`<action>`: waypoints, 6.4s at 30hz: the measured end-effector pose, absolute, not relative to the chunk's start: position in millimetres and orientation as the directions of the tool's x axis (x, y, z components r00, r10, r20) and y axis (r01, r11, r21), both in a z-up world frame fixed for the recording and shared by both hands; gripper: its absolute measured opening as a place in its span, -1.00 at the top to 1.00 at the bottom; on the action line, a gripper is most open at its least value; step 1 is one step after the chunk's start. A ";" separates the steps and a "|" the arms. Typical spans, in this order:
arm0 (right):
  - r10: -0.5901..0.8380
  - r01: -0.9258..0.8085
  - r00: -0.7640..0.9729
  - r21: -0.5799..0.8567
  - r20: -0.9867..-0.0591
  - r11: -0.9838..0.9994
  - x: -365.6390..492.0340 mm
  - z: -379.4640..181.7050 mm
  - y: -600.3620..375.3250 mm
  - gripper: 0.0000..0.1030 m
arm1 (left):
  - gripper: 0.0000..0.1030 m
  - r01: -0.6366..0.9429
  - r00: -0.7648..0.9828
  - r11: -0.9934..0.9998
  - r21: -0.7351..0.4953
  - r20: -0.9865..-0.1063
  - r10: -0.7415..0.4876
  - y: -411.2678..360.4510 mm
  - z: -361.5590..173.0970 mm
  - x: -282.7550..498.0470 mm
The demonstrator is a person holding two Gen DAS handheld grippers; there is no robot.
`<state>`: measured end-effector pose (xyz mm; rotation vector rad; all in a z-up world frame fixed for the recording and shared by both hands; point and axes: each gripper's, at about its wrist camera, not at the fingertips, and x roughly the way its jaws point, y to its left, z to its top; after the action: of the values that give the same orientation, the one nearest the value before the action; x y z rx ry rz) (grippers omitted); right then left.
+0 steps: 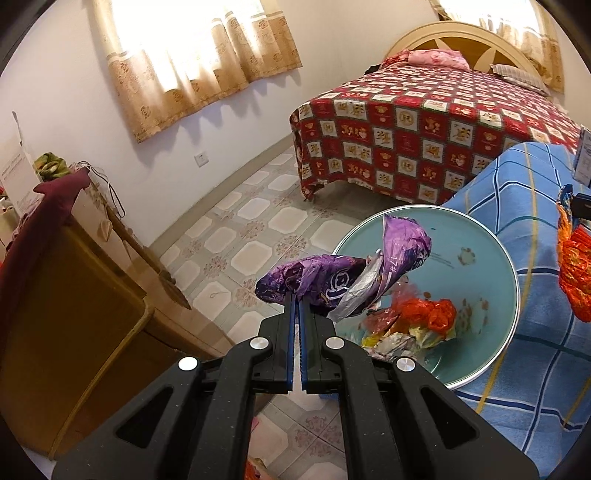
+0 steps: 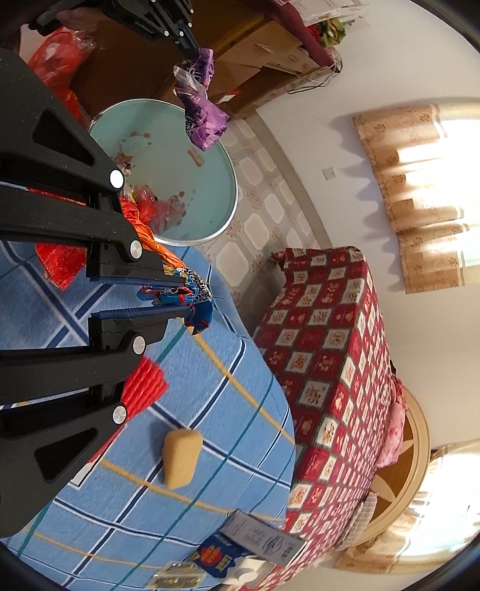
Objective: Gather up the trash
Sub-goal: 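Carry the purple wrapper and ribbon wrapper over the wastebasket with both tools, then open both tools to drop the wrappers into the wastebasket, then move the right tool to the red mesh net and grasp it, then grasp the yellow sponge with the left tool while the right tool holds the red net, then carry the yellow sponge and red net over the wastebasket with both tools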
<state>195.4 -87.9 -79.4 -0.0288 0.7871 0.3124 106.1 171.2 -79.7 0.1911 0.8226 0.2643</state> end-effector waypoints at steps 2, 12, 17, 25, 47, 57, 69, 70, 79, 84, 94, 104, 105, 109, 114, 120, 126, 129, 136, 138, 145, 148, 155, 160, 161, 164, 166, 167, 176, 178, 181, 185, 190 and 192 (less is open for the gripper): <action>0.267 -0.292 0.660 0.087 -0.702 0.952 196.6 -79.5 -84.6 0.79 | 0.97 -0.159 0.651 0.950 0.267 -0.695 0.305 171.9 -79.4 106.6; 0.282 -0.323 0.650 0.080 -0.706 0.943 201.6 -81.0 -66.6 0.79 | 0.97 -0.167 0.642 0.952 0.256 -0.705 0.302 175.8 -81.1 108.3; 0.288 -0.334 0.645 0.079 -0.708 0.939 202.3 -81.9 -60.1 0.79 | 0.97 -0.166 0.640 0.953 0.253 -0.708 0.299 176.0 -81.8 108.1; 0.290 -0.337 0.647 0.077 -0.705 0.938 202.4 -80.6 -56.3 0.79 | 0.97 -0.164 0.640 0.953 0.253 -0.708 0.298 175.1 -82.3 107.7; 0.348 -0.400 0.634 0.093 -0.691 0.912 201.9 -74.2 -33.9 0.78 | 0.94 -0.143 0.644 0.961 0.236 -0.715 0.271 163.0 -89.5 105.6; 0.372 -0.400 0.623 0.128 -0.688 0.908 199.6 -82.5 -34.4 0.09 | -0.06 -0.120 0.655 0.968 0.221 -0.715 0.244 154.6 -89.6 102.5; 0.215 -0.253 0.689 0.048 -0.692 0.966 154.6 -103.4 -119.4 -0.19 | -0.58 -0.102 0.629 0.974 0.204 -0.745 0.222 145.1 -103.2 103.5; 0.200 -0.237 0.693 0.044 -0.693 0.971 151.9 -104.9 -127.4 -0.19 | -0.58 -0.095 0.622 0.975 0.202 -0.752 0.217 142.2 -107.3 103.8; 0.072 -0.060 0.683 0.042 -0.727 0.997 150.9 -124.5 -215.5 -0.22 | -0.59 -0.092 0.589 0.969 0.229 -0.772 0.239 133.7 -123.8 110.8; 0.098 -0.101 0.673 0.041 -0.733 0.994 164.6 -126.9 -212.7 -0.22 | -0.59 -0.102 0.580 0.965 0.243 -0.773 0.256 134.8 -126.4 114.3; 0.149 -0.163 0.580 0.065 -0.801 0.985 180.9 -140.1 -196.2 0.49 | -0.59 -0.101 0.597 0.967 0.235 -0.763 0.248 134.7 -118.6 115.4; 0.095 -0.073 0.659 0.062 -0.746 0.995 141.3 -119.4 -238.4 0.59 | -0.59 0.022 0.651 0.975 0.219 -0.743 0.153 62.7 -99.8 130.2; 0.070 -0.037 0.664 0.061 -0.745 0.997 141.3 -118.5 -250.8 0.59 | -0.59 0.034 0.655 0.976 0.217 -0.742 0.142 54.2 -99.0 132.4; -0.021 0.088 0.670 0.051 -0.742 0.995 140.8 -117.6 -292.3 0.59 | -0.59 0.101 0.667 0.975 0.196 -0.741 0.079 1.2 -95.2 147.9; -0.122 0.217 0.668 0.035 -0.734 0.976 140.4 -116.9 -345.0 0.58 | -0.59 0.174 0.671 0.971 0.165 -0.742 0.006 -69.7 -92.0 171.3; -0.203 0.301 0.638 -0.002 -0.742 0.954 143.2 -119.4 -397.1 0.56 | -0.59 0.221 0.651 0.964 0.147 -0.758 -0.033 -129.7 -98.0 199.3; -0.202 0.321 0.620 0.009 -0.758 0.947 147.8 -128.6 -424.8 0.55 | -0.57 0.217 0.628 0.968 0.130 -0.777 -0.036 -154.2 -107.4 230.3; -0.199 0.306 0.623 0.002 -0.756 0.952 147.1 -128.0 -423.5 0.54 | -0.54 0.215 0.615 0.970 0.112 -0.787 -0.046 -160.9 -111.5 240.3; -0.176 0.263 0.632 -0.004 -0.755 0.965 150.0 -128.7 -410.9 0.52 | 0.60 0.289 0.571 0.956 0.050 -0.810 -0.130 -175.8 -128.3 244.8; -0.167 0.258 0.636 0.003 -0.753 0.966 149.2 -127.6 -406.7 0.52 | 0.64 0.297 0.575 0.954 0.046 -0.806 -0.140 -177.2 -125.6 241.7; -0.137 0.233 0.666 0.030 -0.734 0.972 143.0 -118.0 -388.3 0.52 | 0.75 0.320 0.600 0.946 0.056 -0.784 -0.157 -164.9 -104.6 221.9; -0.123 0.217 0.677 0.037 -0.726 0.976 139.9 -114.4 -377.5 0.52 | 0.75 0.314 0.619 0.947 0.068 -0.771 -0.150 -150.2 -95.0 209.1; -0.086 0.157 0.699 0.035 -0.710 0.987 138.7 -110.2 -341.0 0.52 | 0.75 0.281 0.675 0.951 0.132 -0.731 -0.098 -111.5 -82.0 175.3; -0.061 0.111 0.714 0.026 -0.697 0.994 140.8 -105.8 -309.6 0.52 | 0.75 0.256 0.697 0.955 0.152 -0.713 -0.074 -88.0 -78.0 158.7; -0.059 0.107 0.715 0.026 -0.697 0.994 140.9 -105.4 -306.6 0.52 | 0.75 0.249 0.699 0.956 0.152 -0.712 -0.069 -83.2 -77.8 156.4; -0.044 0.078 0.719 0.018 -0.693 0.997 140.0 -103.5 -289.7 0.52 | 0.75 0.236 0.701 0.960 0.149 -0.711 -0.062 -71.5 -77.3 152.5; -0.033 0.056 0.722 0.010 -0.691 0.998 138.8 -102.4 -277.2 0.52 | 0.75 0.223 0.701 0.964 0.144 -0.711 -0.056 -61.7 -76.5 150.0; -0.026 0.041 0.723 0.005 -0.690 0.999 138.5 -101.6 -269.5 0.52 | 0.75 0.218 0.701 0.965 0.143 -0.711 -0.053 -56.7 -76.1 148.6; 0.015 -0.038 0.726 -0.018 -0.688 0.999 140.8 -97.1 -224.9 0.52 | 0.75 0.165 0.705 0.975 0.151 -0.710 -0.009 -16.6 -76.5 138.4; 0.025 -0.058 0.725 -0.024 -0.688 0.998 142.0 -96.2 -214.2 0.52 | 0.75 0.152 0.704 0.976 0.153 -0.711 0.002 -8.7 -77.8 136.4; 0.036 -0.080 0.724 -0.032 -0.689 0.996 144.0 -95.9 -201.8 0.52 | 0.75 0.136 0.705 0.978 0.159 -0.709 0.017 2.7 -77.8 134.1; 0.048 -0.107 0.720 -0.042 -0.693 0.993 146.0 -96.1 -185.5 0.52 | 0.75 0.121 0.709 0.979 0.166 -0.704 0.032 15.3 -76.1 132.6; 0.065 -0.137 0.720 -0.050 -0.691 0.989 146.0 -95.8 -171.3 0.52 | 0.75 0.099 0.715 0.979 0.177 -0.697 0.054 28.4 -72.7 128.9; 0.071 -0.148 0.719 -0.052 -0.692 0.988 146.0 -95.7 -165.1 0.52 | 0.75 0.091 0.717 0.979 0.184 -0.694 0.064 34.6 -72.2 127.0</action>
<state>146.0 -165.1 -95.7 -0.1062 0.7595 0.1214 127.0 34.6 -72.2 0.2116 0.7727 -0.0150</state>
